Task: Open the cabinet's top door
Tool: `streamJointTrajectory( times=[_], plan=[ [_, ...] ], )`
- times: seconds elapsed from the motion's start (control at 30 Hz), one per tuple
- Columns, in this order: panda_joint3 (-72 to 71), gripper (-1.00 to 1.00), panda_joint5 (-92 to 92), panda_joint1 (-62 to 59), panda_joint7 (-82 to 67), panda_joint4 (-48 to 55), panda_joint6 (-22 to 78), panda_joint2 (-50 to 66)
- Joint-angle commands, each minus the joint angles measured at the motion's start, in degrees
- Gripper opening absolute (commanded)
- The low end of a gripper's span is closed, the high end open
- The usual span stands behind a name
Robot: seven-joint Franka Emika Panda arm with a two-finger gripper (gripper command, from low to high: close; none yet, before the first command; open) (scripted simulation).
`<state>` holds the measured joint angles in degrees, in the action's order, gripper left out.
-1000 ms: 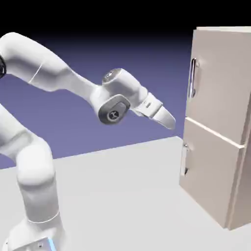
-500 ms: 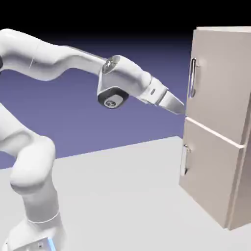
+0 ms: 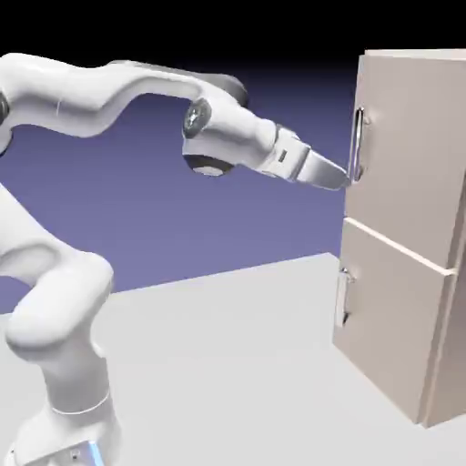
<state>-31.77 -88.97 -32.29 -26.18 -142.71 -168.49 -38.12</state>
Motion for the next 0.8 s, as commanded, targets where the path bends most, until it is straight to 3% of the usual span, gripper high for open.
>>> streamJointTrajectory(
  times=[0.0,0.77],
  plan=[
    [-0.89,0.0,-2.5,-0.93,-1.93,0.51,0.16,-0.15],
    [-21.36,0.0,-59.82,-22.17,-46.15,12.3,3.71,-3.67]
  ],
)
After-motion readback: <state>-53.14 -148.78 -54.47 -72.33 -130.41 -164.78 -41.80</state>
